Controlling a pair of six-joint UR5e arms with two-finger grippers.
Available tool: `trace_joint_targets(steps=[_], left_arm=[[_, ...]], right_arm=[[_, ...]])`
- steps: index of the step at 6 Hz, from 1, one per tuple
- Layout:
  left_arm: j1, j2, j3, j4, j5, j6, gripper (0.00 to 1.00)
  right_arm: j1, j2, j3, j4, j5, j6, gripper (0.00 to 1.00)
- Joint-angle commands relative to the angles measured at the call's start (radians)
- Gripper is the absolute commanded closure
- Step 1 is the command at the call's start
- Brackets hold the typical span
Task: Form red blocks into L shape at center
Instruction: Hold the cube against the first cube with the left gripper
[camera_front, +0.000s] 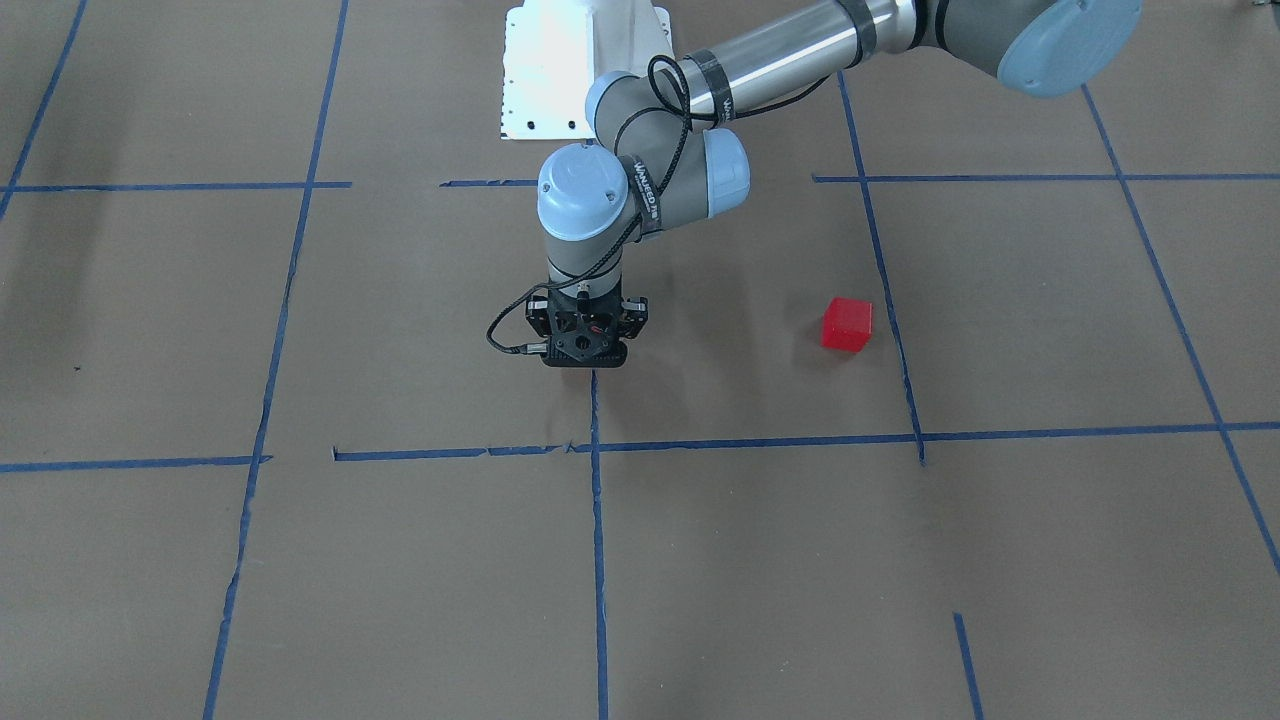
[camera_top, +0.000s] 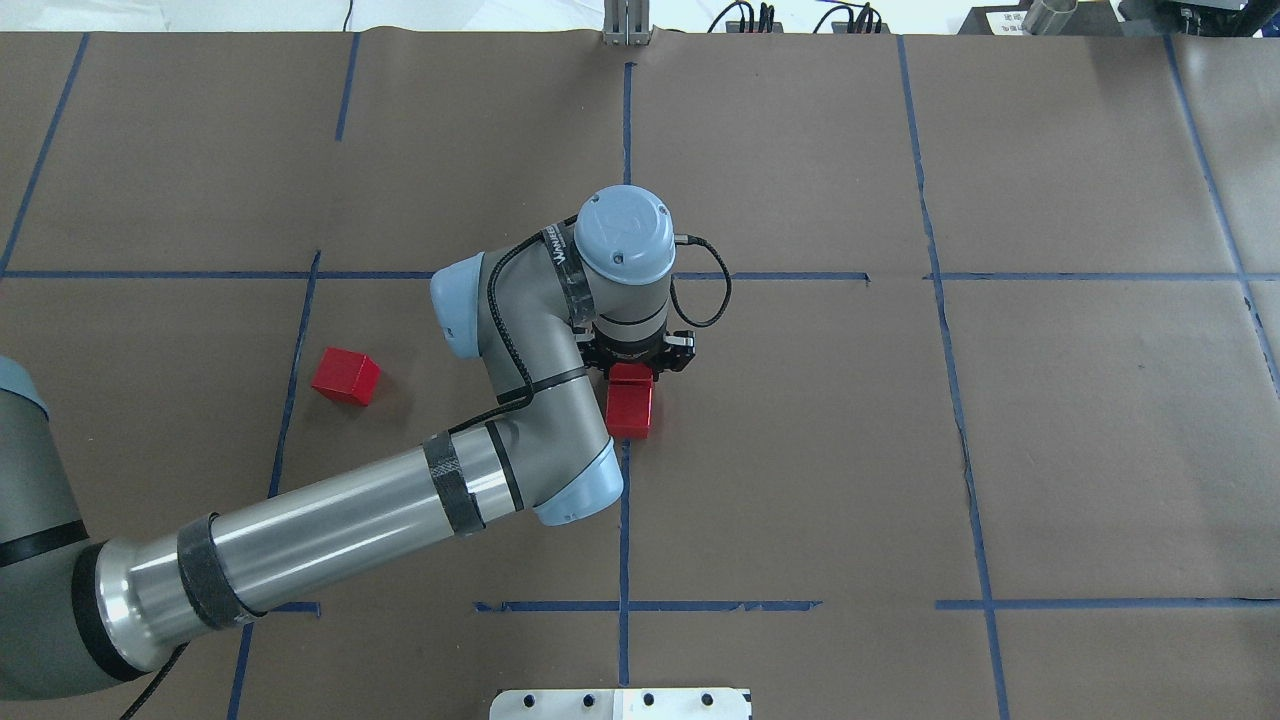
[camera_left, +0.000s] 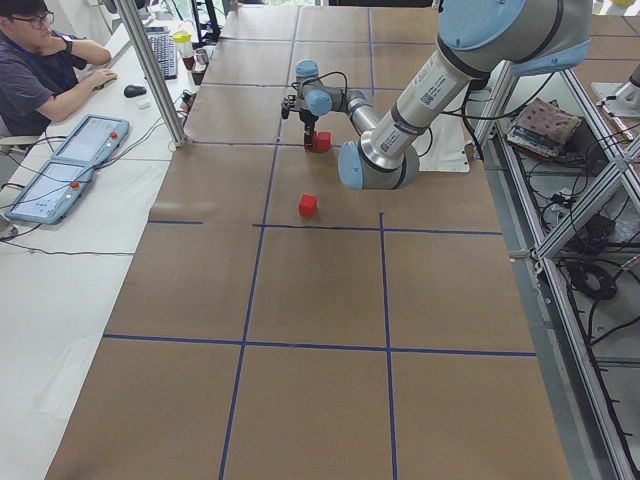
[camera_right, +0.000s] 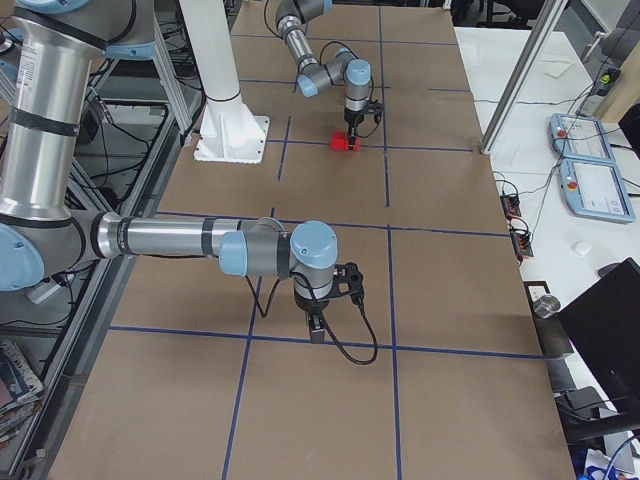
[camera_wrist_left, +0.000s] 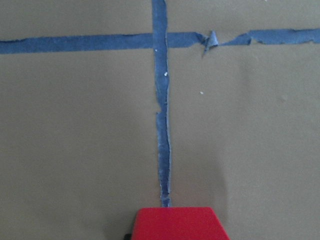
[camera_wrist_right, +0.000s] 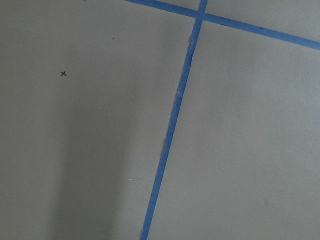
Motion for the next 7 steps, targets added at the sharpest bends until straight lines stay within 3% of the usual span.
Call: trace_joint_targets(steps=[1,7], left_arm=[[0.0,0.002,-0.002,0.001,0.0,-0.001,0.71],[0.0,0.003,-0.008,0.007,0.0,-0.001,0.49]], right_arm=[[0.0,0.0,0.0,0.0,0.001,0.0,0.0],[0.0,0.0,0.0,0.0,-0.001,0.0,0.0]])
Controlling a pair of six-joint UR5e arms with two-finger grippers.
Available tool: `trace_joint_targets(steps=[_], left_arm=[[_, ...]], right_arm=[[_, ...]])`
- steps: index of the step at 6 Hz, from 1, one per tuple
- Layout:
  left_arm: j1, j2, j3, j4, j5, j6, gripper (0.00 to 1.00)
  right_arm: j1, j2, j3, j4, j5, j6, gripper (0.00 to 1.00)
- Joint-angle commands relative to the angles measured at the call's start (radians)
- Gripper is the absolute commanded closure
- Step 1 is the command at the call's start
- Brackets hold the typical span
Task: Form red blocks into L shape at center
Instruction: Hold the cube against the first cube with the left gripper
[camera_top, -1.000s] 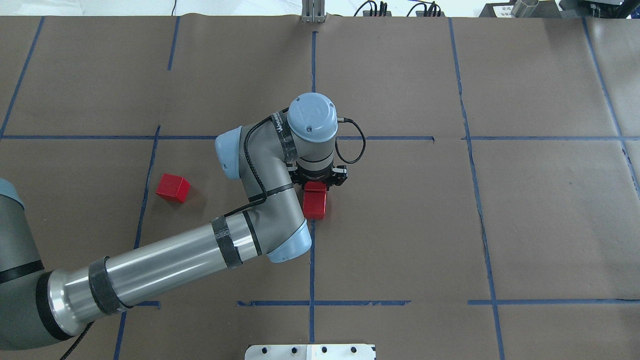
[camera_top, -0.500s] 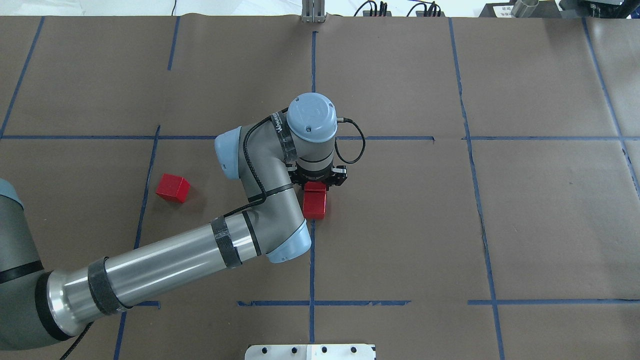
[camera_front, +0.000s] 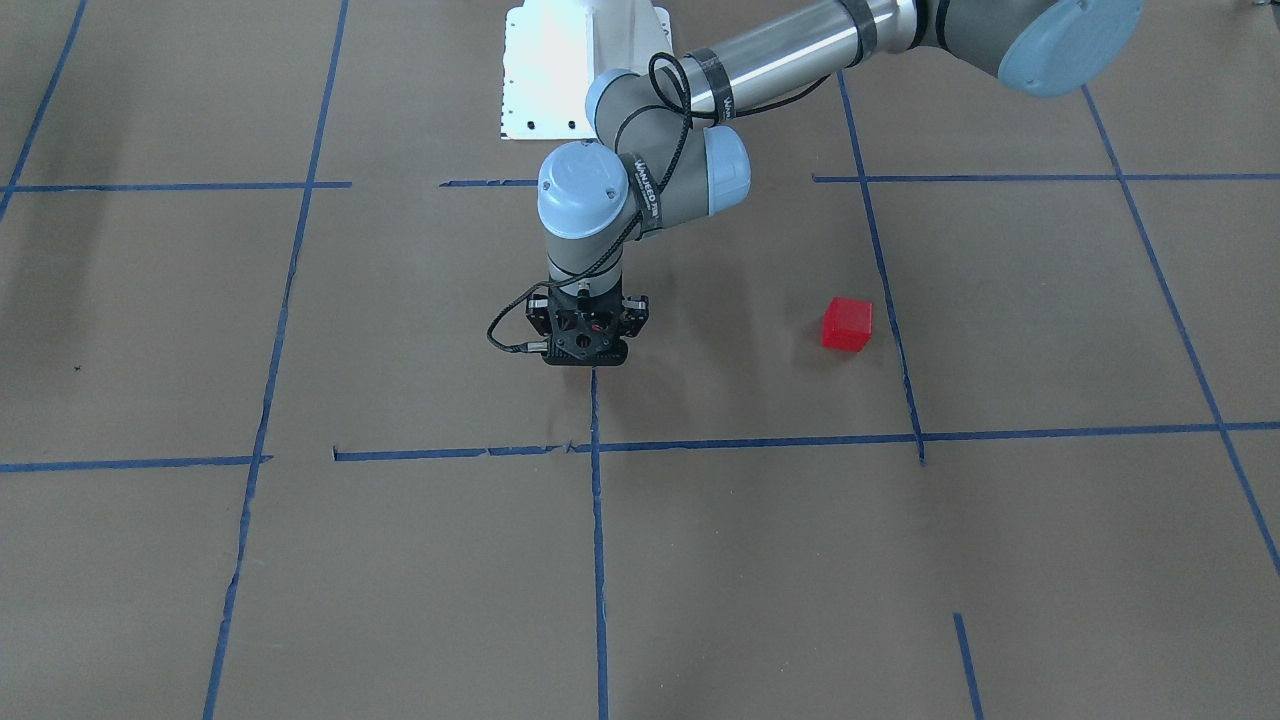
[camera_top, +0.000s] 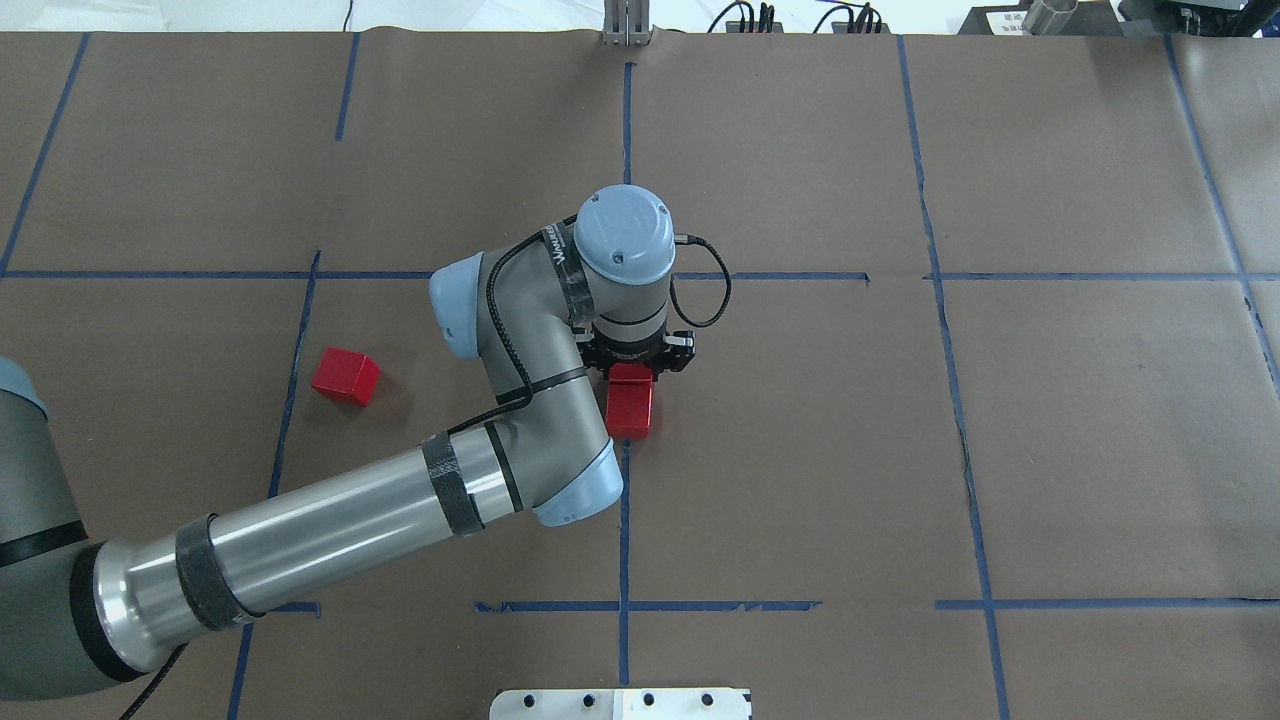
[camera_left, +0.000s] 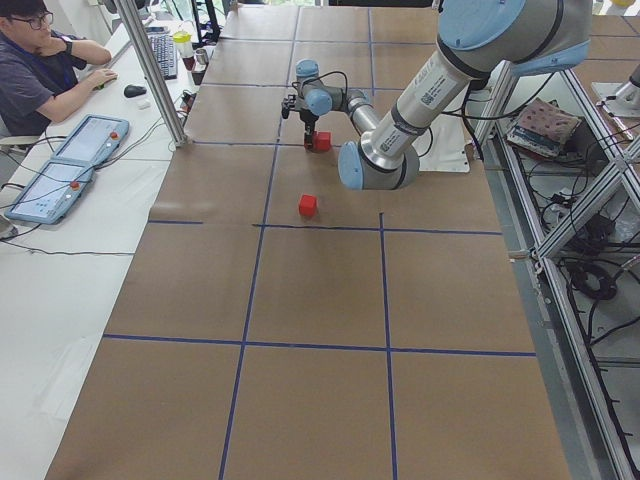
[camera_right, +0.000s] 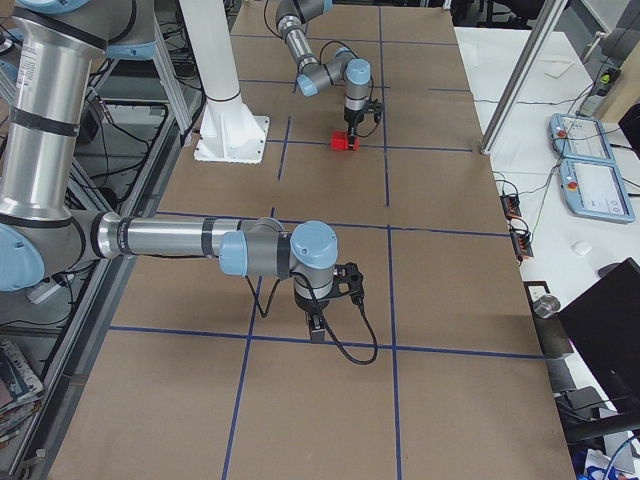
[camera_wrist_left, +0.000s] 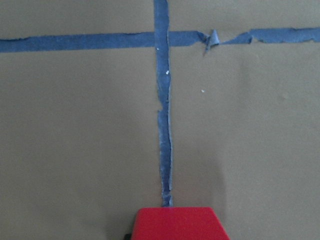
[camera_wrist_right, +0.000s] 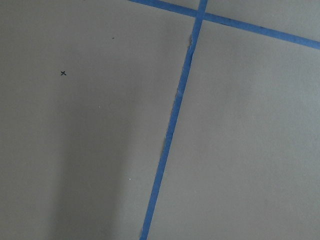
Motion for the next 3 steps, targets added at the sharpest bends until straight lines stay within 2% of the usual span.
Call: trace_joint_targets(steps=[1,3], left_arm=[[0.0,0.001,0.0,0.001,0.0,0.0,0.47],[0.0,0.001,0.0,0.001,0.0,0.0,0.44]], right_arm=[[0.0,0.0,-0.001,0.0,0.0,0.0,0.0],[0.001,0.0,0.001,0.0,0.0,0.0,0.0]])
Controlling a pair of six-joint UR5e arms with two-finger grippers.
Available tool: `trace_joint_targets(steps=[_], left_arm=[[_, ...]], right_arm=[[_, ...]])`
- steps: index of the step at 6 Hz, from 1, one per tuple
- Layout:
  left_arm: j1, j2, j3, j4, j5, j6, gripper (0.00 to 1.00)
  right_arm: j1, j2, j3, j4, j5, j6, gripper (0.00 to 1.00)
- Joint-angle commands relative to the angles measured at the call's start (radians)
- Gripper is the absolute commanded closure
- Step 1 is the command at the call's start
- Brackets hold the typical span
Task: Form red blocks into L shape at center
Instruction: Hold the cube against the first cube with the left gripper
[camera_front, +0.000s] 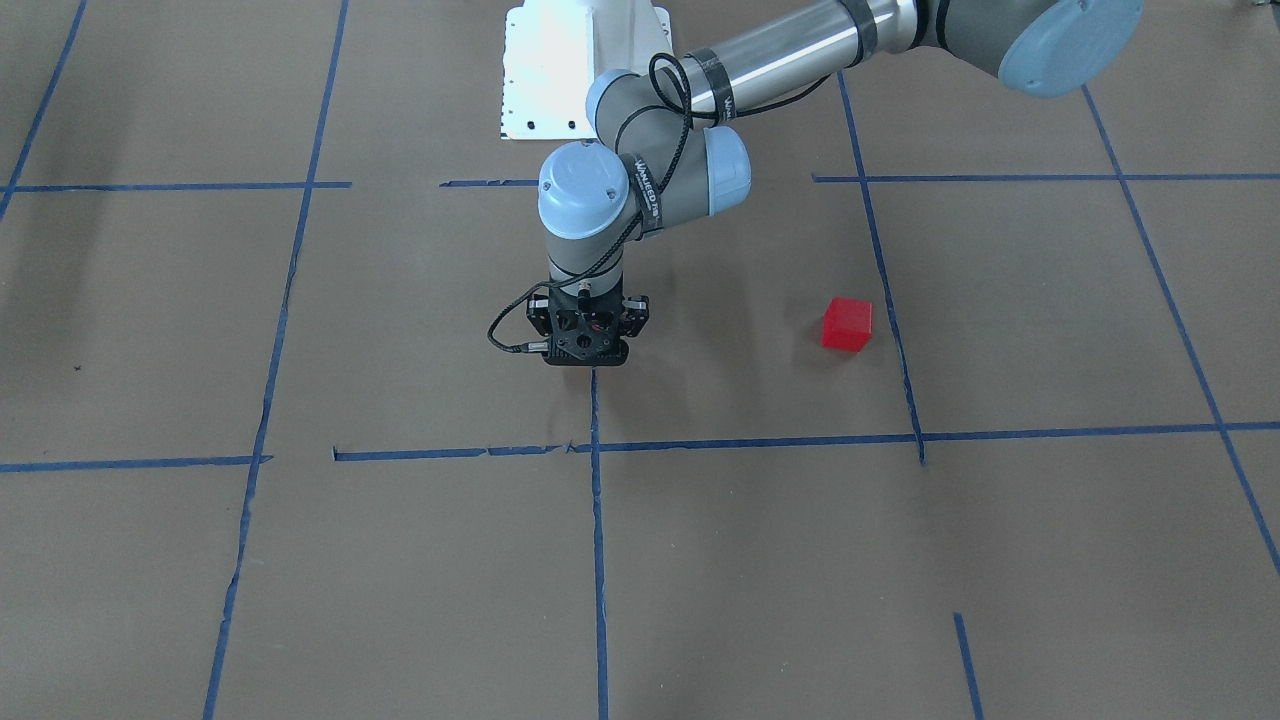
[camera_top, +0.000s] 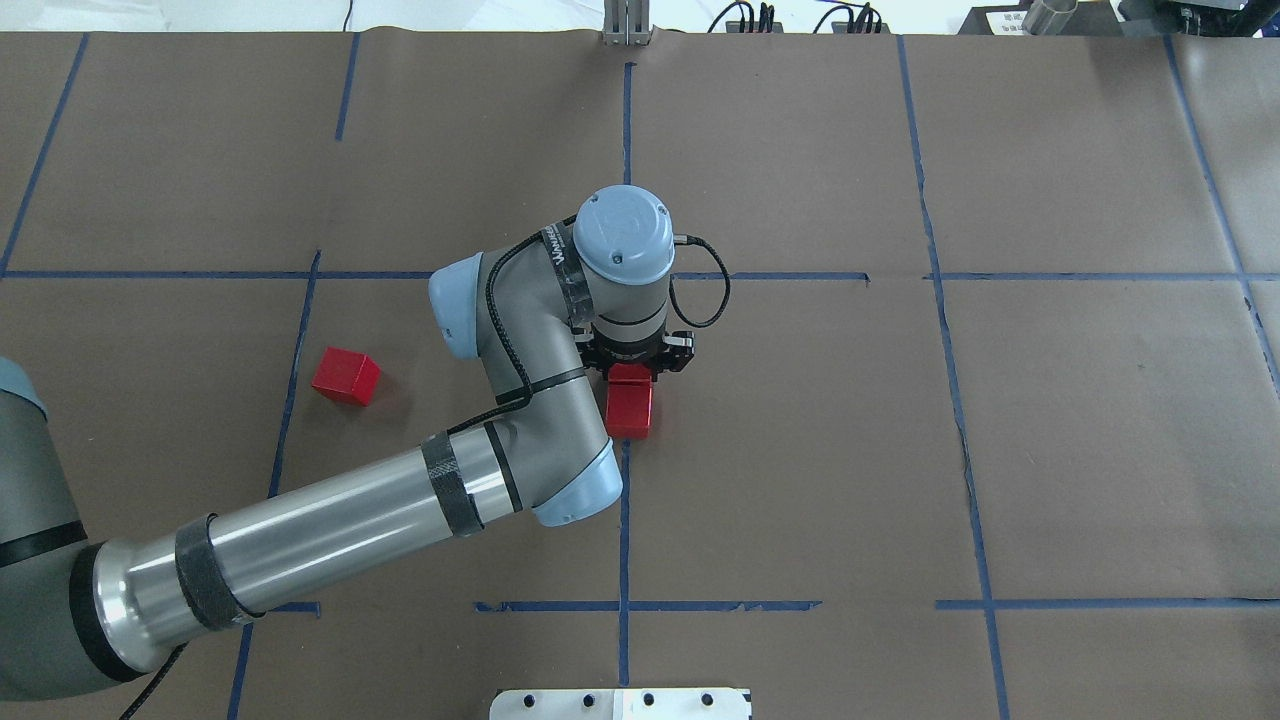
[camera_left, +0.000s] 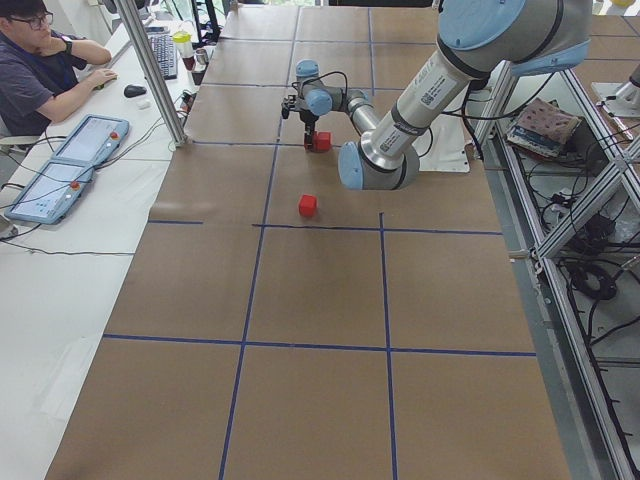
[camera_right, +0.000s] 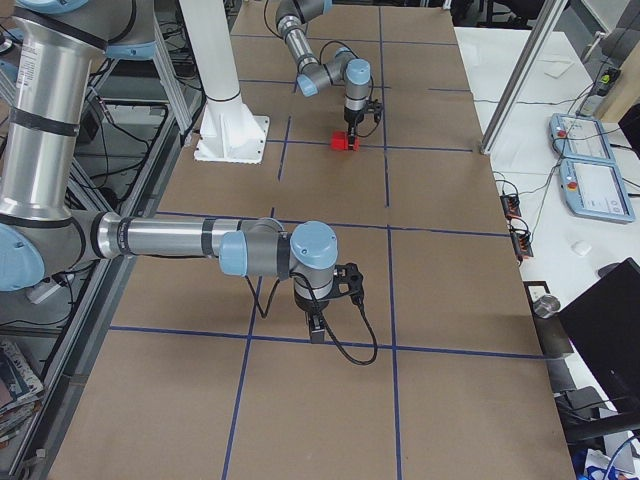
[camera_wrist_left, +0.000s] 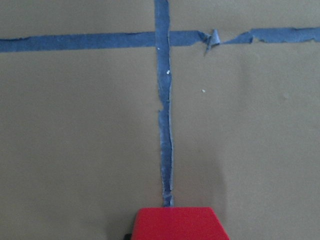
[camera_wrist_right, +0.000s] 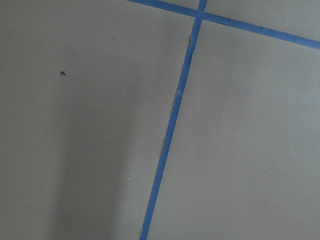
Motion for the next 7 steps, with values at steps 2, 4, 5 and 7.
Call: trace_joint_targets(steps=[2,4,5,7], left_arm=[[0.0,0.002,-0.008,0.001,0.0,0.0,0.36],[0.0,0.008,-0.015,0.001,0.0,-0.002,0.31],[0.0,0.008,-0.017,0.001,0.002,-0.002,0.22],[-0.002,0.026,-0.136,0.087,0.003,0.014,0.0]], right_arm=[[-0.001,0.0,0.001,0.0,0.002,0.002,0.0],[-0.001,0.0,0.001,0.0,0.002,0.002,0.0],[-0.001,0.0,0.001,0.0,0.002,0.002,0.0],[-0.001,0.002,0.001,0.0,0.002,0.002,0.0]])
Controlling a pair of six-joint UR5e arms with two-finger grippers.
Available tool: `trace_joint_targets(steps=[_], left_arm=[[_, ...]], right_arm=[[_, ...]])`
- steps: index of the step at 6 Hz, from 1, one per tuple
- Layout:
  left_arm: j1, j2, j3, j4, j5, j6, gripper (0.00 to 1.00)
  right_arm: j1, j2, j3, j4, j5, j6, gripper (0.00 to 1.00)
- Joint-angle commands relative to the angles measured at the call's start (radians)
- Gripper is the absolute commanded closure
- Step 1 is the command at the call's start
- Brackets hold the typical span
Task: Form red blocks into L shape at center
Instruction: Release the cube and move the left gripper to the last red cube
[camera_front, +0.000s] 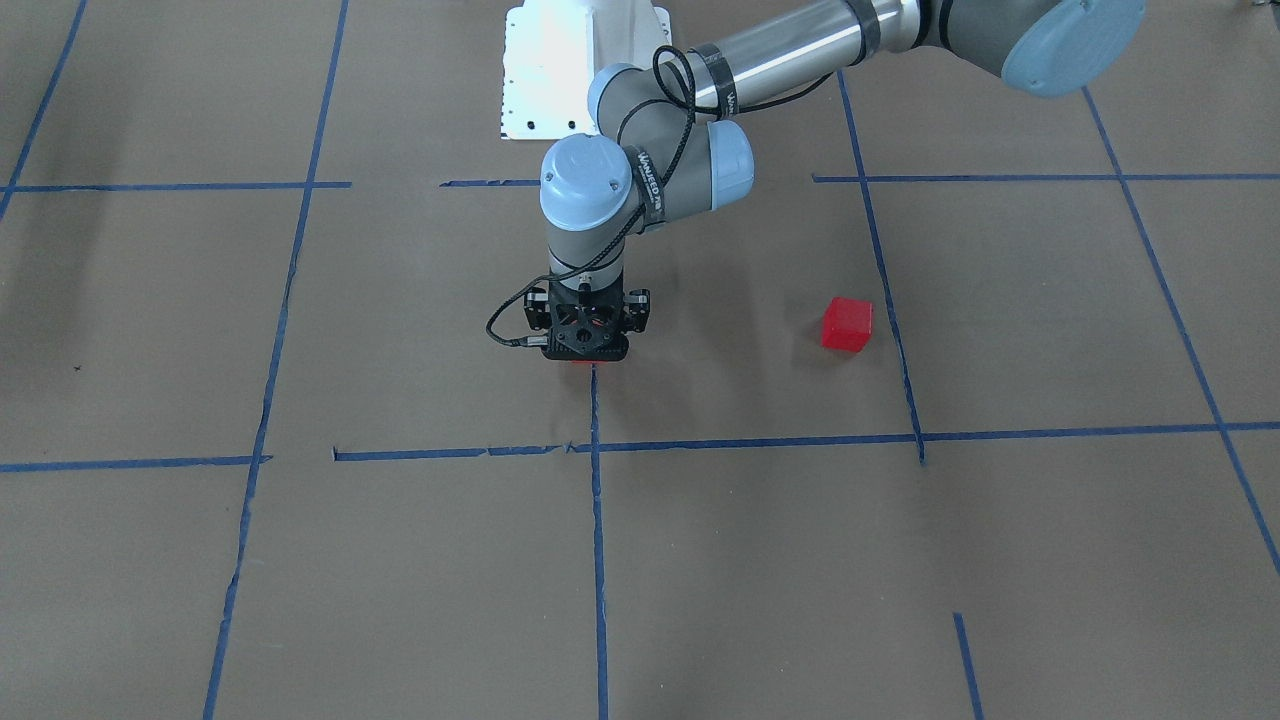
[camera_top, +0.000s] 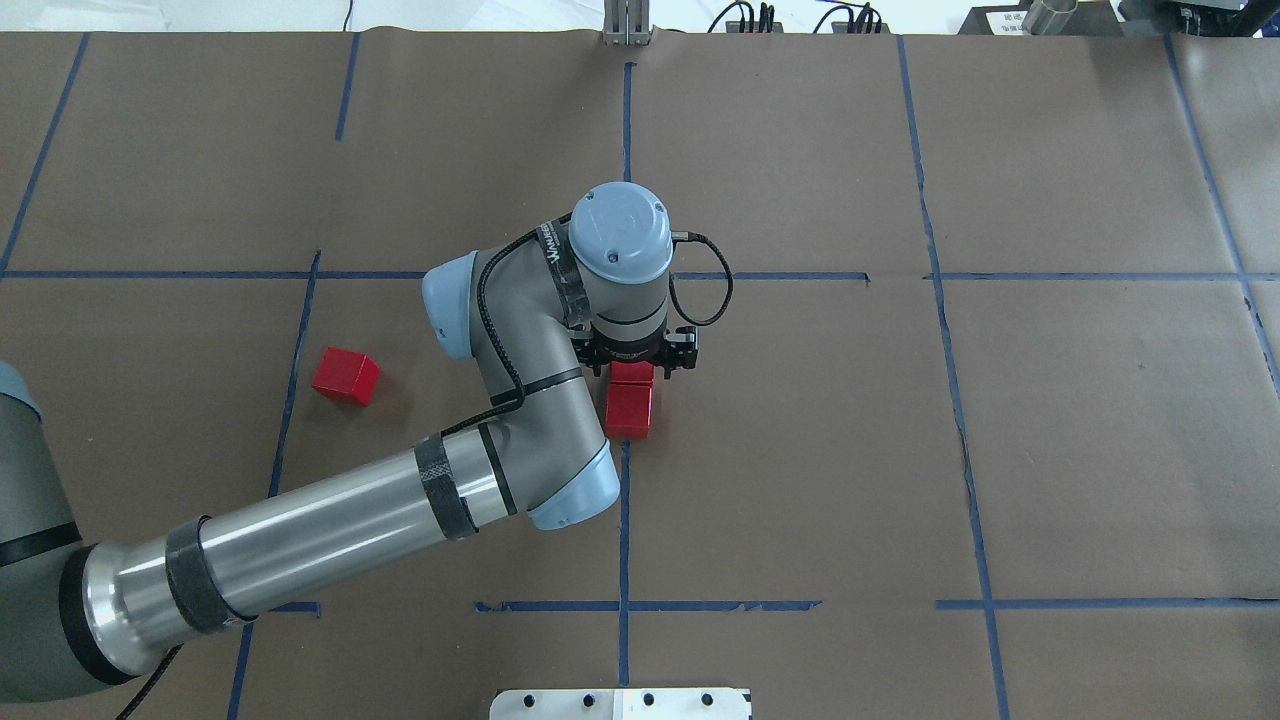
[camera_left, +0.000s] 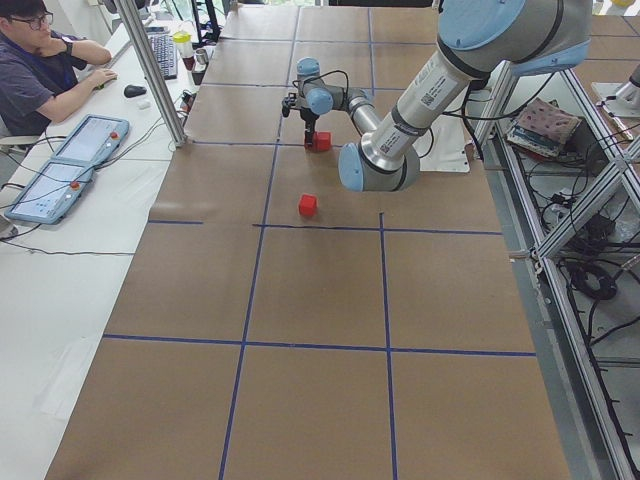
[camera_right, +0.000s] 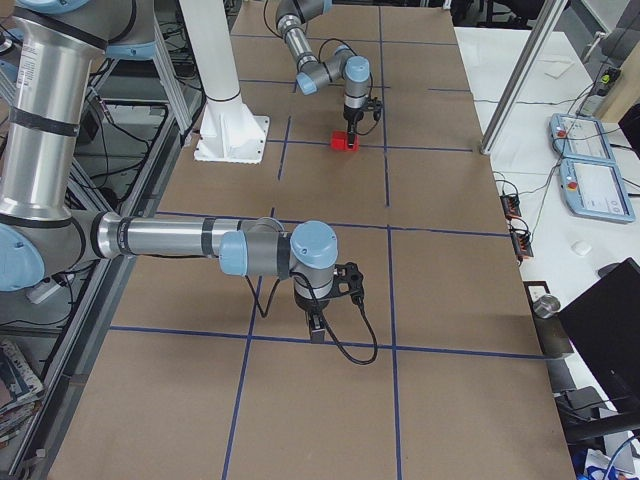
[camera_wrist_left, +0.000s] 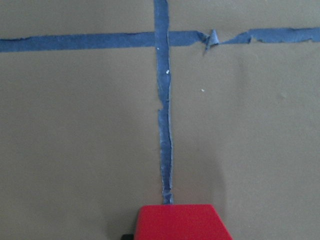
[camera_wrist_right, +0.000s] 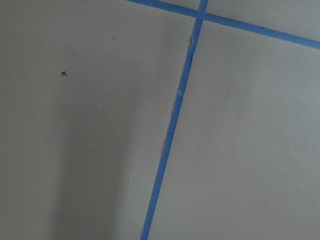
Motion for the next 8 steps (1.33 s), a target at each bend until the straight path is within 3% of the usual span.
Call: trace_joint_targets(steps=[1,3,4,6,8], left_arm=[[-0.022,0.028,-0.17,0.17,0.0,0.052,0.0],[-0.092,0.25,-0.428,0.208,-0.003,0.241,0.0],[-0.124,0.362,-0.5,0.18,-0.004,0.369,0.0],[-0.177,0.534,-0.519,-0.014,-0.004,0.442,0.0],[-0.198,0.571,-0.507,-0.037,-0.006,0.44,0.0]], right_arm=[[0.0,0.003,0.0,0.0,0.0,0.0,0.0],[0.0,0.003,-0.002,0.0,0.0,0.0,0.0],[0.0,0.004,-0.011,0.0,0.0,0.0,0.0],[0.0,0.004,-0.011,0.0,0.0,0.0,0.0],[0.0,0.006,-0.014,0.0,-0.002,0.0,0.0]])
